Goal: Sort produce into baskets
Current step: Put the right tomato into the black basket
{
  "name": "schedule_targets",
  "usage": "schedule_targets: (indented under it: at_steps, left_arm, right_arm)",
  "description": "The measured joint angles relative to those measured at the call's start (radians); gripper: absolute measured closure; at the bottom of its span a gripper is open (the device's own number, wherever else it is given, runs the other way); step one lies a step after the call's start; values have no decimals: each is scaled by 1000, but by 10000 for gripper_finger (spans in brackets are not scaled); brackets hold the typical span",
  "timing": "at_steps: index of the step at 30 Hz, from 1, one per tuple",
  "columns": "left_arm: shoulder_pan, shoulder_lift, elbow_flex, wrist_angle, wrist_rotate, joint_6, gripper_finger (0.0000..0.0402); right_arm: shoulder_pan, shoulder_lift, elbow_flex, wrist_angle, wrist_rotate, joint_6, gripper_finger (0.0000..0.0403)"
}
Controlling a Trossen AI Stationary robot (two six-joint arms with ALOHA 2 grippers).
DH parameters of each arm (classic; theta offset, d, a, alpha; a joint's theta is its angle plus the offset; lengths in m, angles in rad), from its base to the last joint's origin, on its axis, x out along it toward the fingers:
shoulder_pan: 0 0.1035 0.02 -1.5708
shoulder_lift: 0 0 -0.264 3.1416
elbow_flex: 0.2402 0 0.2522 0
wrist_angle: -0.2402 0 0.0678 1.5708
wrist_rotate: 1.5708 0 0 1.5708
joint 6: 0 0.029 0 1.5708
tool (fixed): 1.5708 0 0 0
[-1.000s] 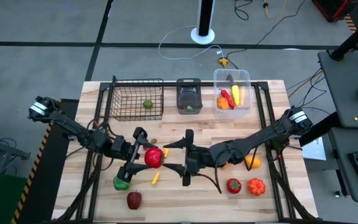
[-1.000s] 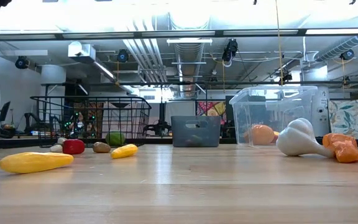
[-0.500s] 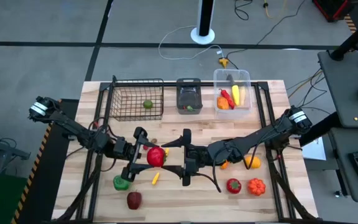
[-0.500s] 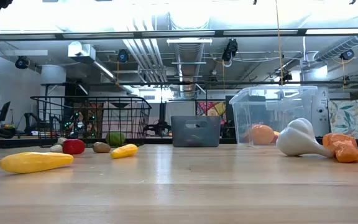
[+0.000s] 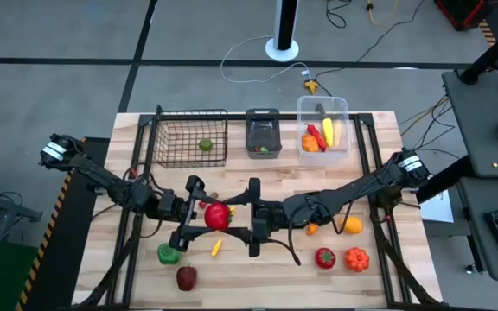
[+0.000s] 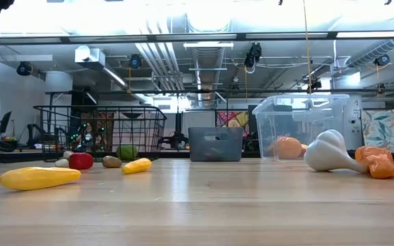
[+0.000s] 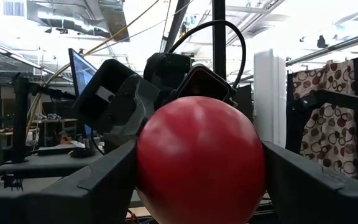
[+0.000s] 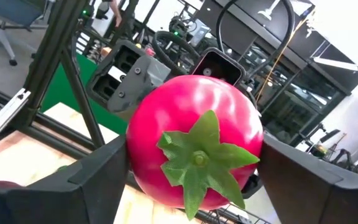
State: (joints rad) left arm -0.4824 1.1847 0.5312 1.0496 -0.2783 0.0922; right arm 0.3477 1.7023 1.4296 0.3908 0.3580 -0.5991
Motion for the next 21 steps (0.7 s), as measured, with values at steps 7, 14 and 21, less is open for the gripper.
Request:
schedule_targets:
  at_steps: [7,14,21]
  left_arm:
    - [0,-2,0,-22,-26,-56,76]
    - [0,-39,0,-182,-33,-56,48]
    - [0,-132,0,-457,-30,-145,48]
  right_arm:
    - [-4,-12,2,-46,1,35,113]
    - [-8,-69,2,-153,8,123,110]
    - [-73,-148,2,-245,9,275,109]
